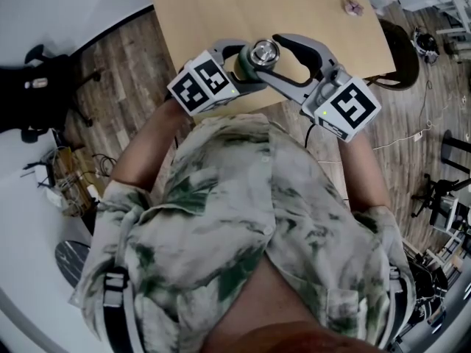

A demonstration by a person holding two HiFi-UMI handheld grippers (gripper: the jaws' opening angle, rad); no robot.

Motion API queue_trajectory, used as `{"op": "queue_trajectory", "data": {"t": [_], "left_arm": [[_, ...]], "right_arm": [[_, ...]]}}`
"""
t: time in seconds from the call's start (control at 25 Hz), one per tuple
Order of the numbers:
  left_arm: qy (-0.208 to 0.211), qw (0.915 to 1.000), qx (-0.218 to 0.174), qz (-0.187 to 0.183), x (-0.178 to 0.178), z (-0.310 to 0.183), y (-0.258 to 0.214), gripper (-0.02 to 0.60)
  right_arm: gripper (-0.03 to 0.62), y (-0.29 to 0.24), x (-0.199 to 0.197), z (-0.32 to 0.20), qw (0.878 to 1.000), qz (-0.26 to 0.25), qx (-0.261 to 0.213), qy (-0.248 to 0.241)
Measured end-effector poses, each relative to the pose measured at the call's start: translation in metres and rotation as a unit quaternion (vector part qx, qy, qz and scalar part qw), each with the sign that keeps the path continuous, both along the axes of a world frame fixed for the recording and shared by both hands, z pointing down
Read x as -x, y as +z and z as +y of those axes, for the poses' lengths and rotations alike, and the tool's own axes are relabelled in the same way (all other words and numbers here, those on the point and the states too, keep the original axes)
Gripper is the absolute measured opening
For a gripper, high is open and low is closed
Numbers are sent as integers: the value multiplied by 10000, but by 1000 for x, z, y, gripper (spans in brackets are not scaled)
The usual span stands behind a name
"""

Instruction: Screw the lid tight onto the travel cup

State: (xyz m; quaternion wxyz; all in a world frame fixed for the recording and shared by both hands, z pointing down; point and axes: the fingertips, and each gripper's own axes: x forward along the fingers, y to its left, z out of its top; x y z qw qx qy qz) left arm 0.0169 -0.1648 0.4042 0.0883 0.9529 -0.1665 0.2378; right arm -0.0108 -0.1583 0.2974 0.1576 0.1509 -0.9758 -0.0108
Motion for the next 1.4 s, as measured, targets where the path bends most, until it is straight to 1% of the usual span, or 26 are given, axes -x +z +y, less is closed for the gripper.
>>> {"op": "queue_trajectory", "data": {"t": [0.12,0.32,0.44,0.6,0.88,1.04,1.16,1.24,1.32,1.4], "left_arm": [[303,9995,-45,54,1,7,-4,374],[730,9972,-89,162,-2,24,-8,376],[834,9963,-82,180,-4,27,-9,376],[670,9977,-70,116,-4,20,-5,376],[44,10000,-33,-47,0,-3,5,376],[-264,9995,-26,-160,2,-9,11,376],[-351,9992,-6,-167,1,-10,15,376],[-308,9994,15,-143,1,-10,16,376],[-220,9997,32,-92,1,-9,14,376],[-65,10000,33,-41,1,-7,11,374]], "right_arm": [[292,-2,0,5,9988,109,-12,-467],[267,-6,5,18,9944,147,71,-1041],[248,-6,4,23,9926,145,96,-1199],[245,-3,2,16,9954,62,88,-949],[244,8,4,-4,9999,79,46,-136],[244,13,3,-10,9991,92,122,394],[245,16,2,-13,9977,56,190,648],[247,18,2,-12,9980,39,188,606],[252,16,1,-11,9990,-3,198,393],[279,11,0,-9,9997,-22,196,119]]}}
